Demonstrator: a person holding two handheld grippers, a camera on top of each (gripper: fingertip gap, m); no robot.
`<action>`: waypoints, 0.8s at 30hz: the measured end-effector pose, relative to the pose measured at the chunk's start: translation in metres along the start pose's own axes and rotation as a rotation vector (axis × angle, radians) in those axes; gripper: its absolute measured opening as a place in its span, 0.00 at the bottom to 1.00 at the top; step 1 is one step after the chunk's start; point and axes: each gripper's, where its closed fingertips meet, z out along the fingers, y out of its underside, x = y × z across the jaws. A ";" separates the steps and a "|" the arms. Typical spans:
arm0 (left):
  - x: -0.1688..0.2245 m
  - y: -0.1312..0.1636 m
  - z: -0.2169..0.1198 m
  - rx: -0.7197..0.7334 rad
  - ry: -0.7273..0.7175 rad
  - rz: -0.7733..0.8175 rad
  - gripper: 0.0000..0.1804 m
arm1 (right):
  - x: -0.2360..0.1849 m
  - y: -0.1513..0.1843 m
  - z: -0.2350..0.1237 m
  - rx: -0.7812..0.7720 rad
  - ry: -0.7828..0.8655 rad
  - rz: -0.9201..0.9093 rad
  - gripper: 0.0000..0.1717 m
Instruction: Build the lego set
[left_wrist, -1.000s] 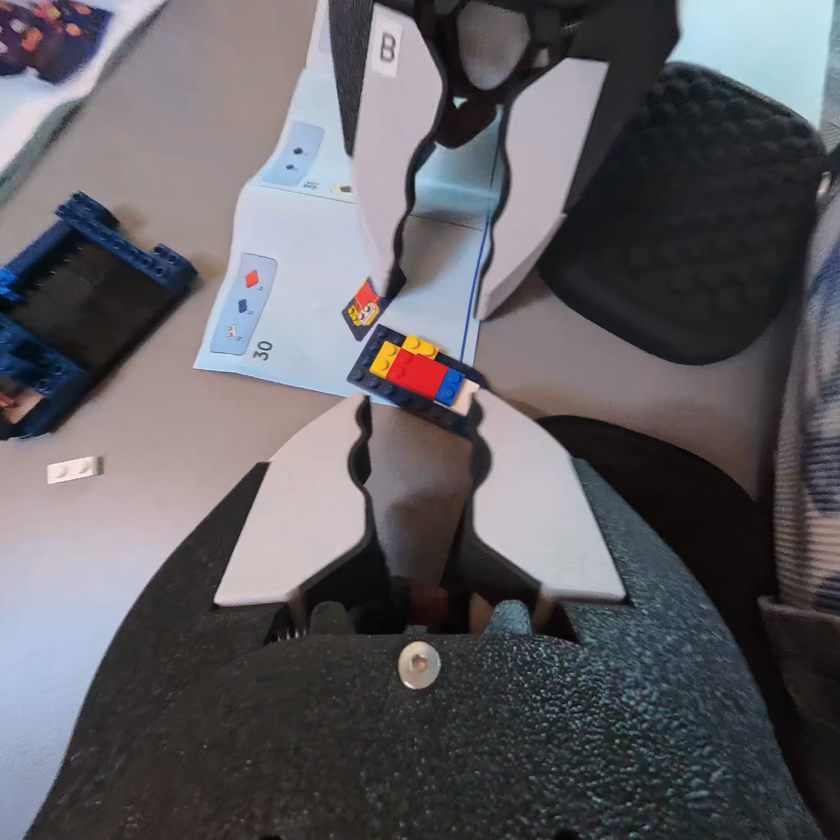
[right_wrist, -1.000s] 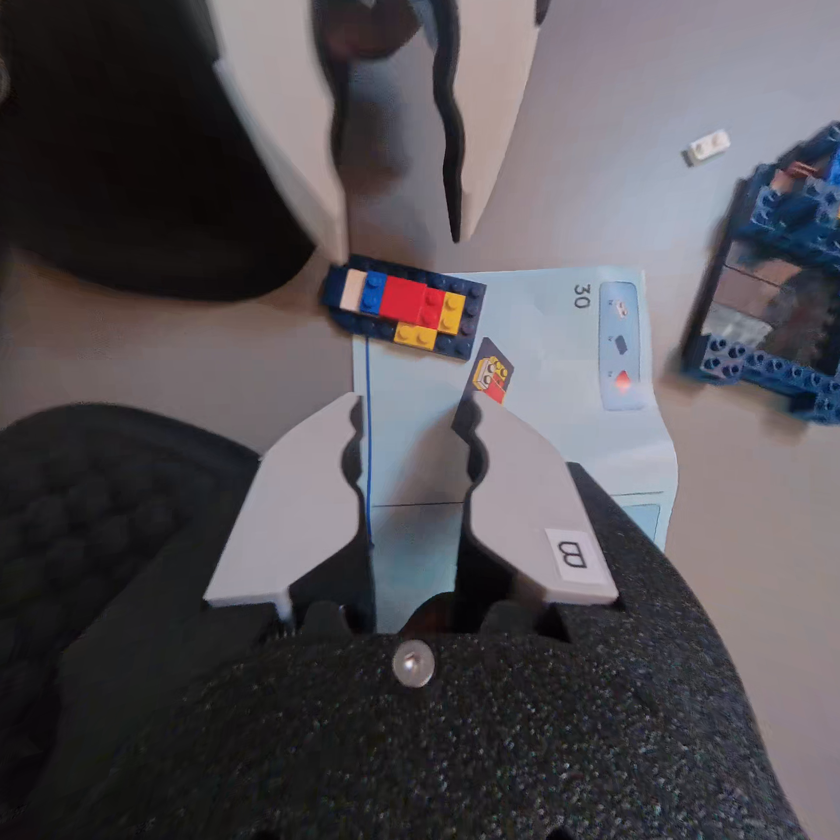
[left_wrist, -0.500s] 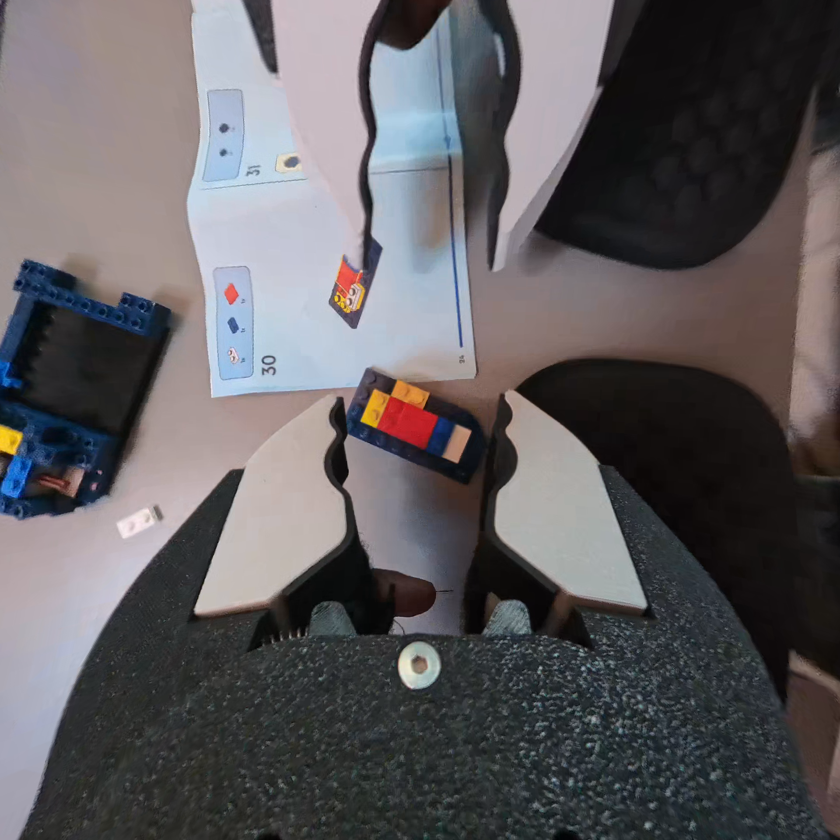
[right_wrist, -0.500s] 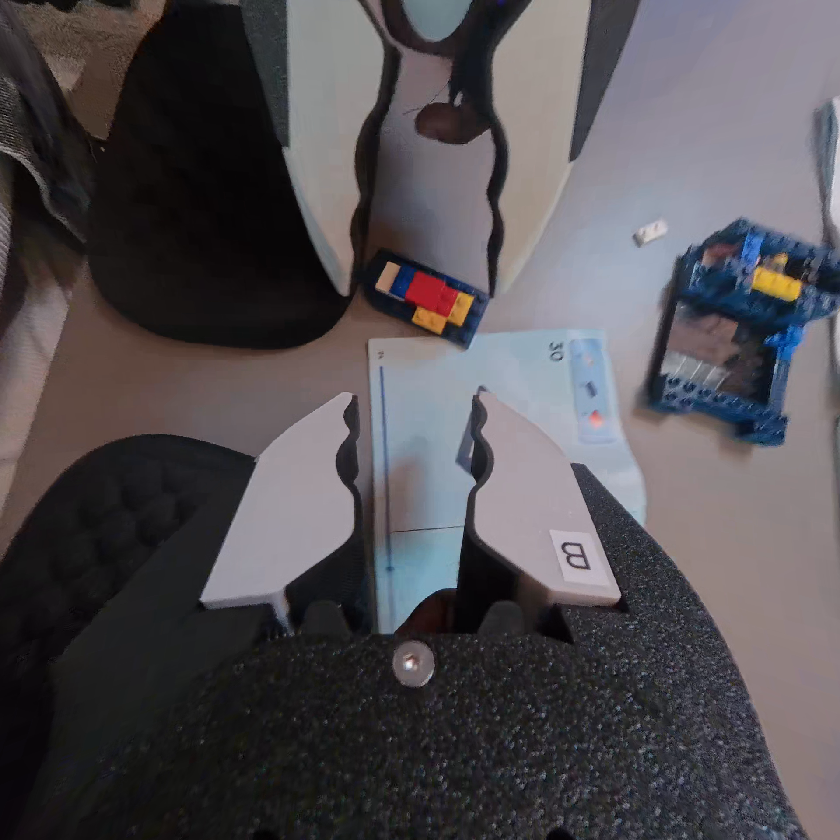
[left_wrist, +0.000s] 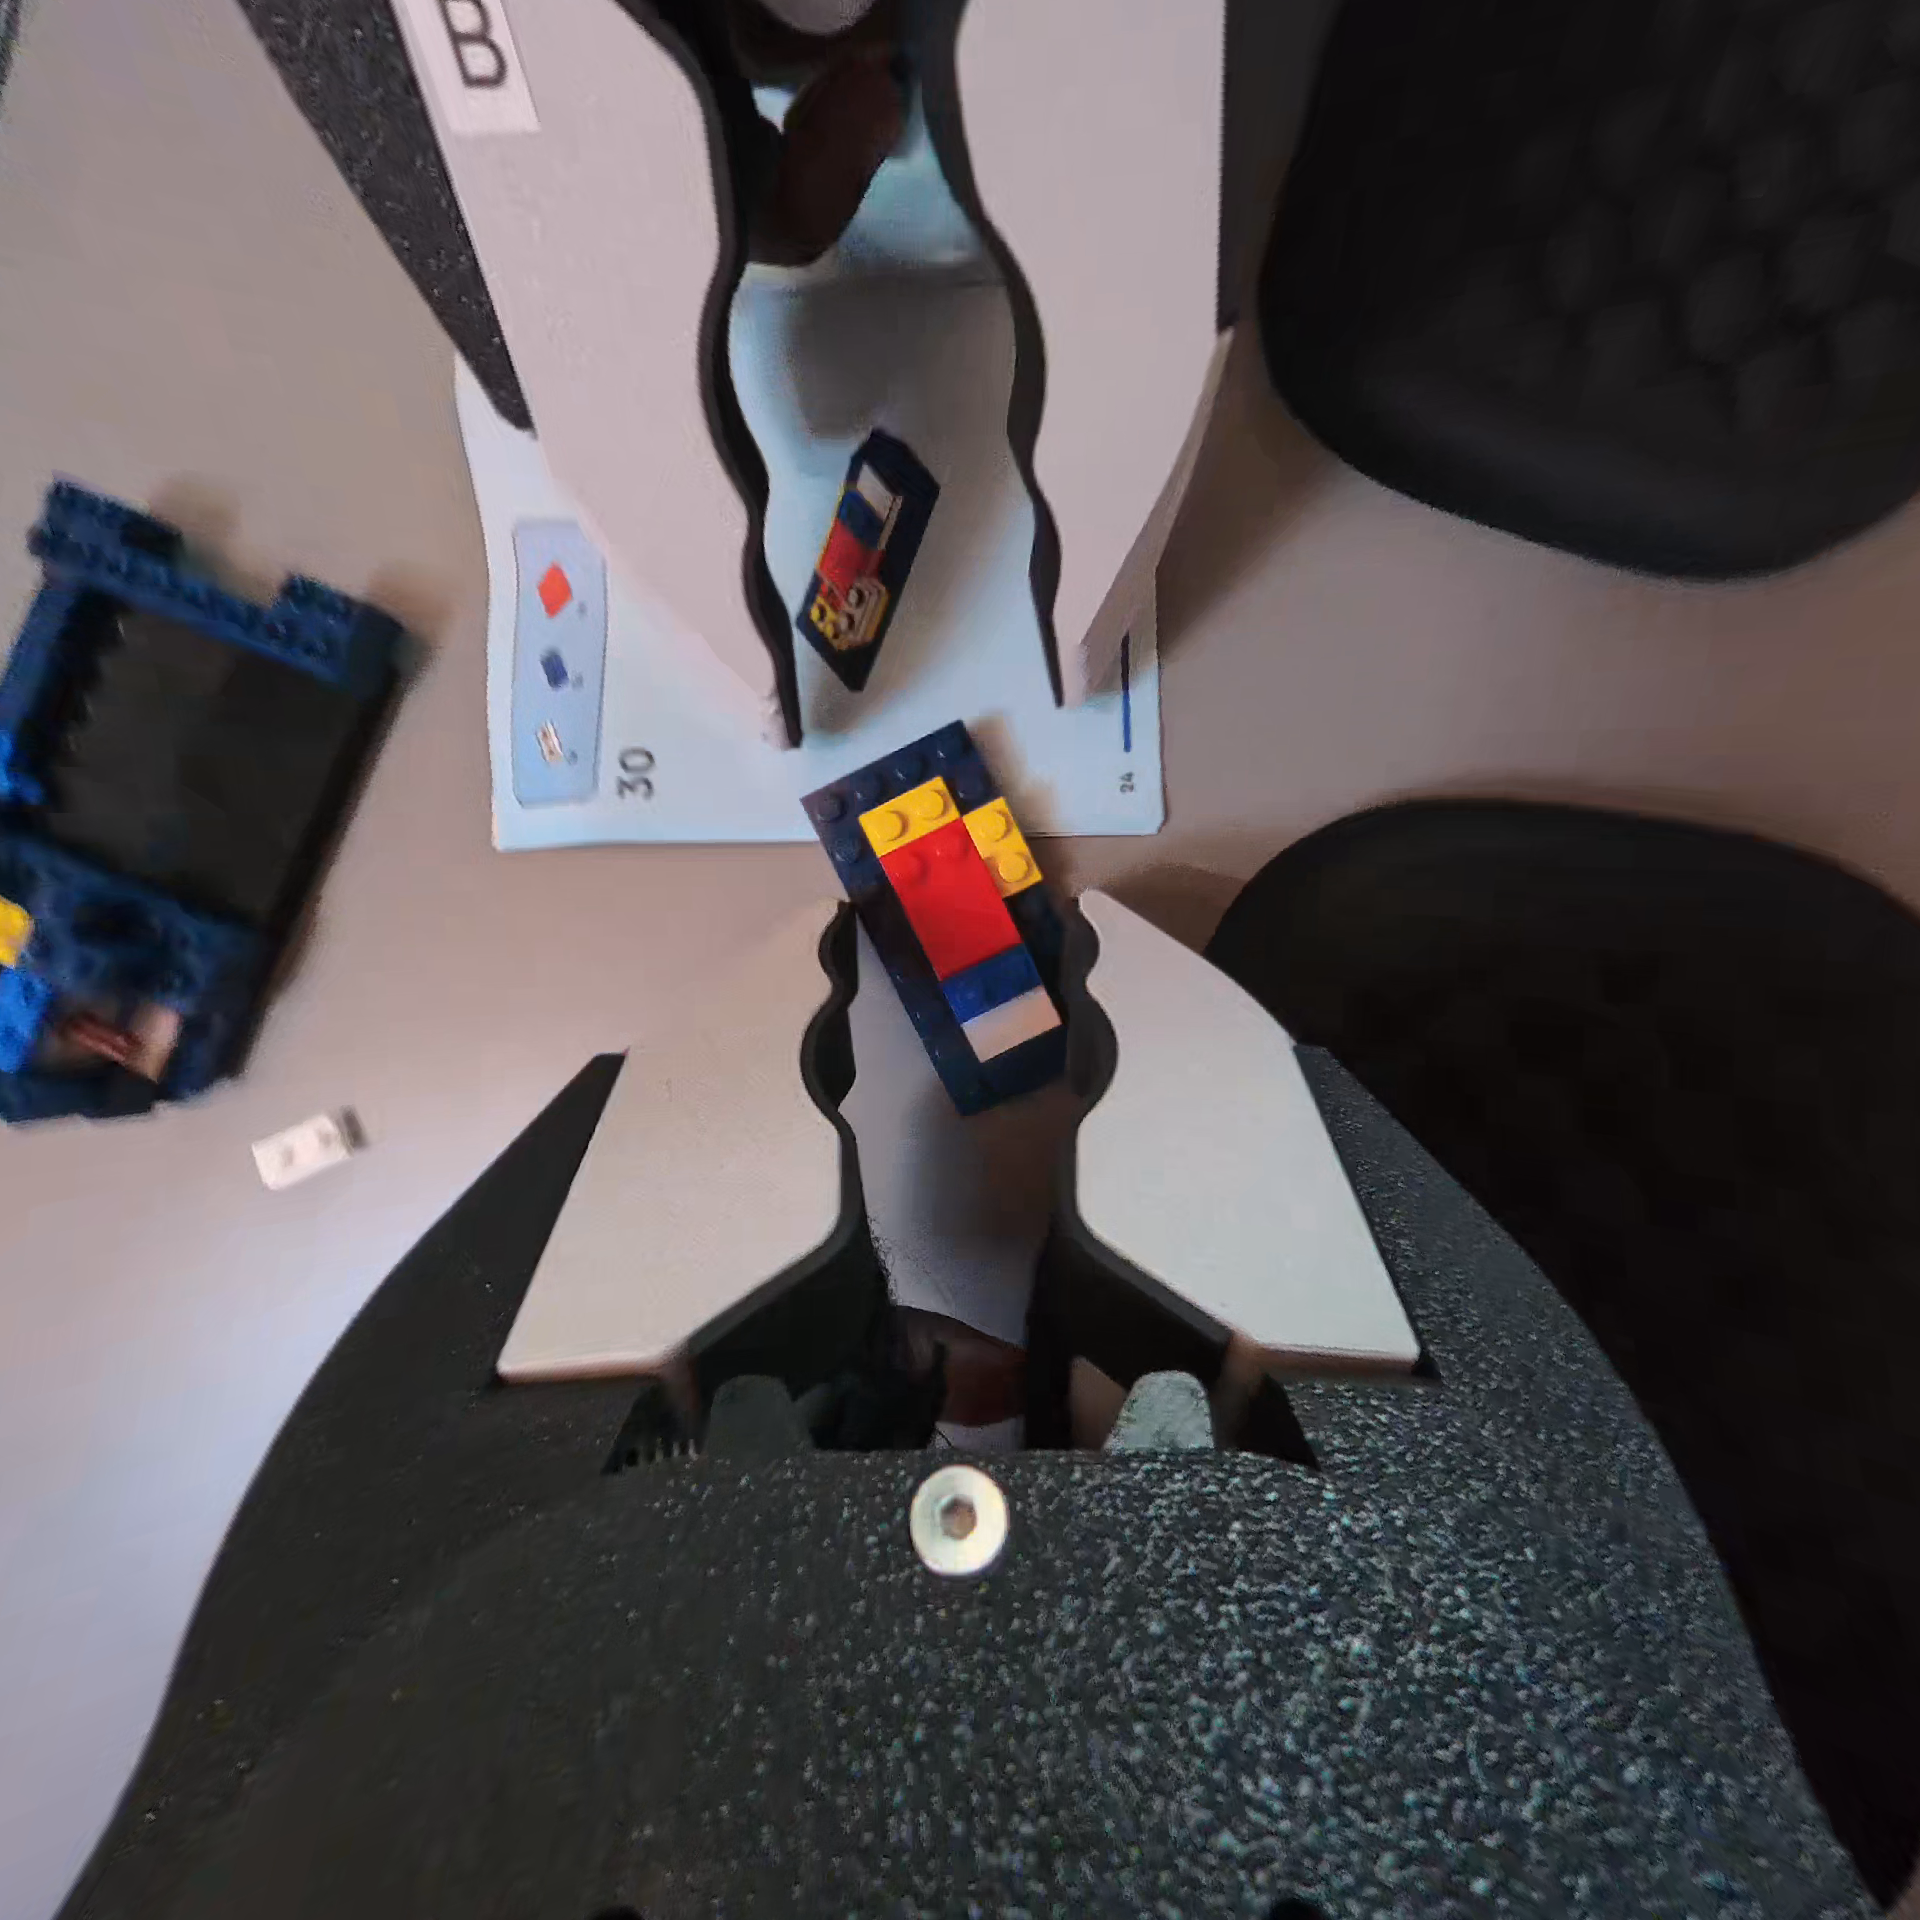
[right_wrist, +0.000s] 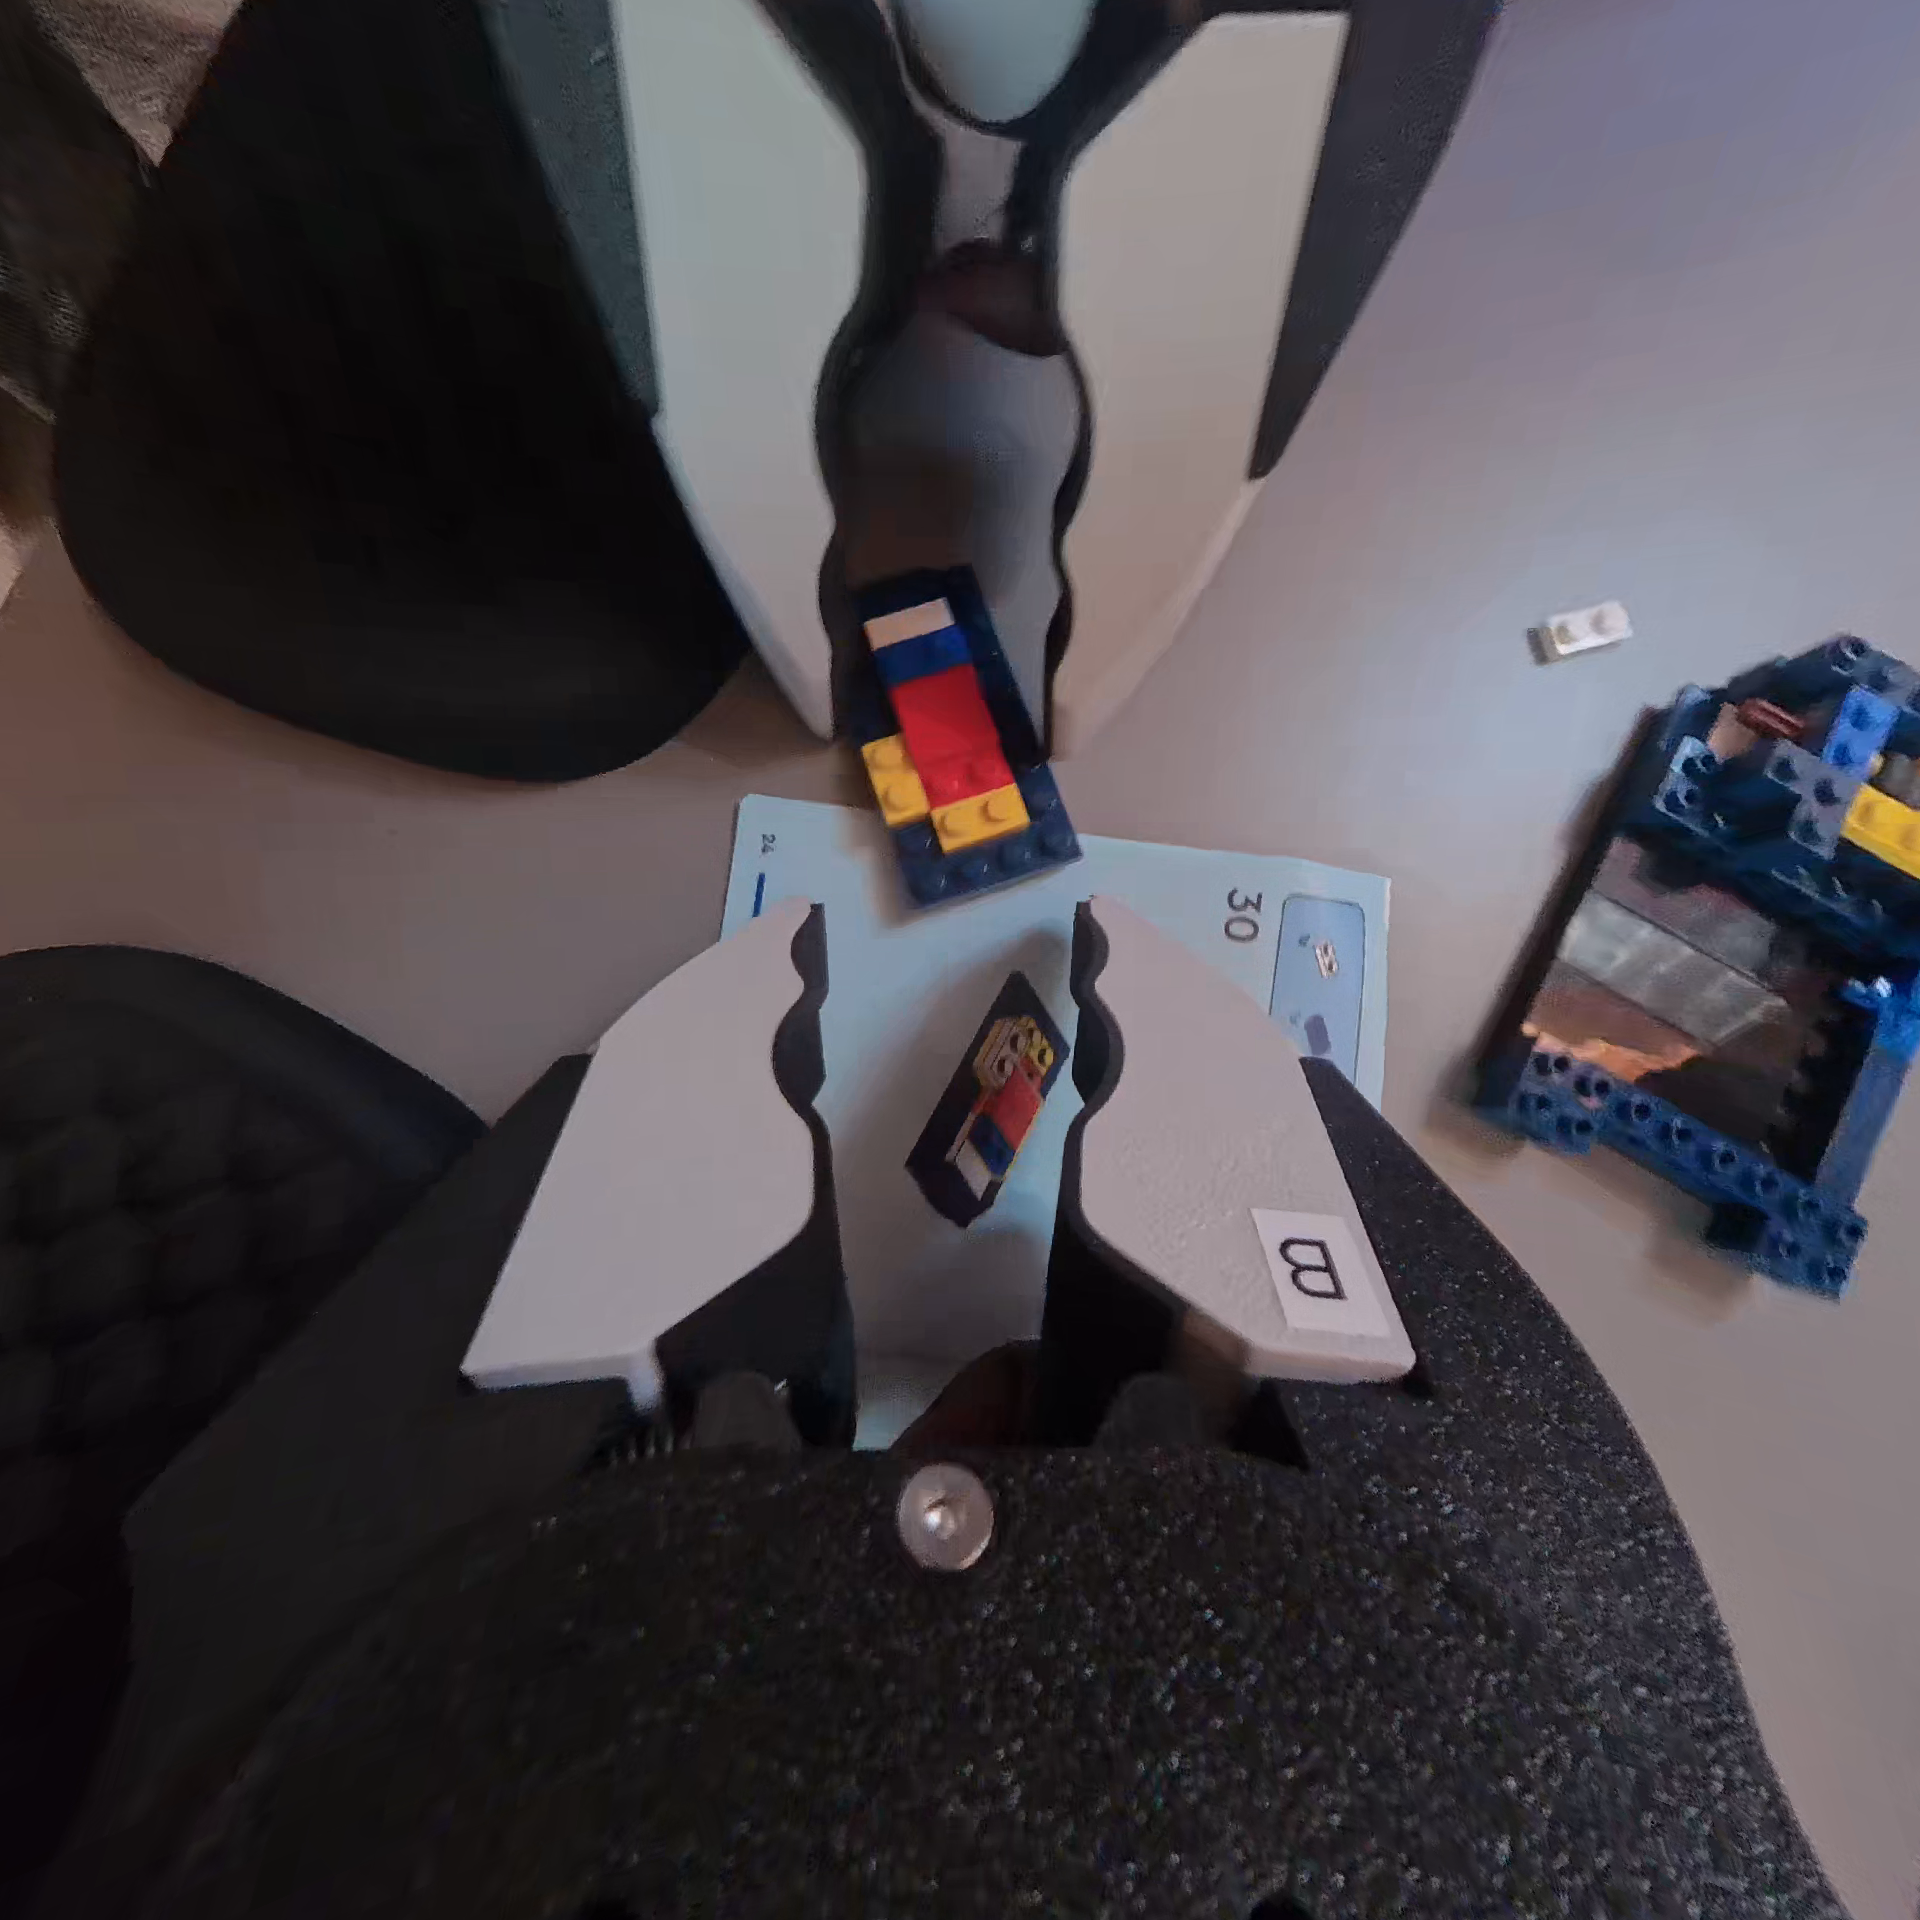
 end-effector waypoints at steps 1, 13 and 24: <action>-0.003 -0.005 -0.003 0.012 0.023 0.068 0.21 | 0.000 0.002 -0.004 0.005 0.030 0.006 0.26; -0.009 -0.049 0.008 0.216 0.156 0.224 0.26 | -0.008 0.020 -0.041 0.057 0.266 0.027 0.22; -0.010 -0.040 0.020 0.204 0.095 0.129 0.00 | -0.002 0.015 -0.017 0.072 0.244 0.019 0.22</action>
